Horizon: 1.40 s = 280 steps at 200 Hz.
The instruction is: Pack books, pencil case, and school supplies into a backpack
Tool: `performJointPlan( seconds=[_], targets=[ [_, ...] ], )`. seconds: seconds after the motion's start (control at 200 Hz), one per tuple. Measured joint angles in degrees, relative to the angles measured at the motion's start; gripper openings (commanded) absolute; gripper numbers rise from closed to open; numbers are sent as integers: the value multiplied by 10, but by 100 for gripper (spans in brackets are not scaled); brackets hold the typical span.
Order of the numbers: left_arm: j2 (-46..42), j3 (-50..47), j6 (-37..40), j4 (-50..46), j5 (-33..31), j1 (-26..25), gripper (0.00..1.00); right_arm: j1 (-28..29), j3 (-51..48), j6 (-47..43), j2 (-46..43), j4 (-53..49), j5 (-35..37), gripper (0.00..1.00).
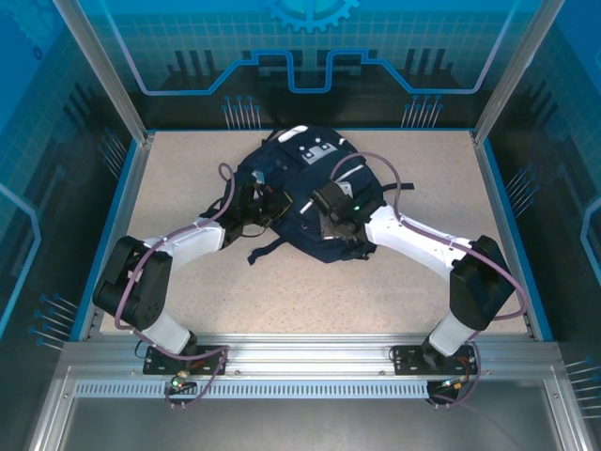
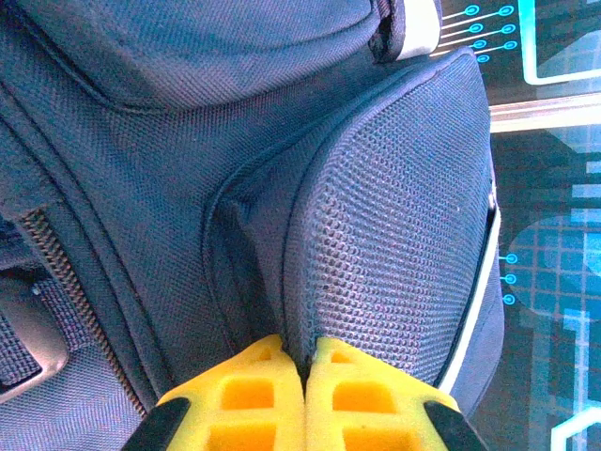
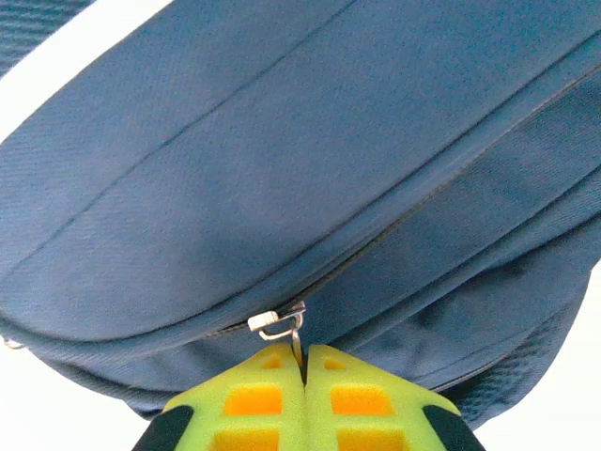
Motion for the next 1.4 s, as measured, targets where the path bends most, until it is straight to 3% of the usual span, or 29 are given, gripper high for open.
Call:
performJointPlan(
  seconds=[0.21,0.27,0.41,0.48,0.585,0.835,1.021,1.401],
  targets=[
    [0,0,16,-2,14,12,0,-19,25,-68,2,-12,-26,0],
    [-3,-2,19,-7,17,20,22,-18,31,-90,3,-12,-48,0],
    [-47,-29,21,-41,-15,55,49,-2,54,-134,19,-19,-102,0],
    [-88,-51,14,-63,-43,76,60,12,80,-144,40,-26,-122,0],
    [-158,-76,14,-107,-79,89,66,31,115,-153,75,-28,-157,0],
    [-262,-141,-34,-114,-81,89,66,58,180,-148,140,-3,-223,0],
    [-261,-177,-76,-79,-53,82,60,58,200,-144,159,13,-248,0],
    [-207,-180,-77,2,-45,64,42,57,218,-144,165,4,-259,0]
  ],
)
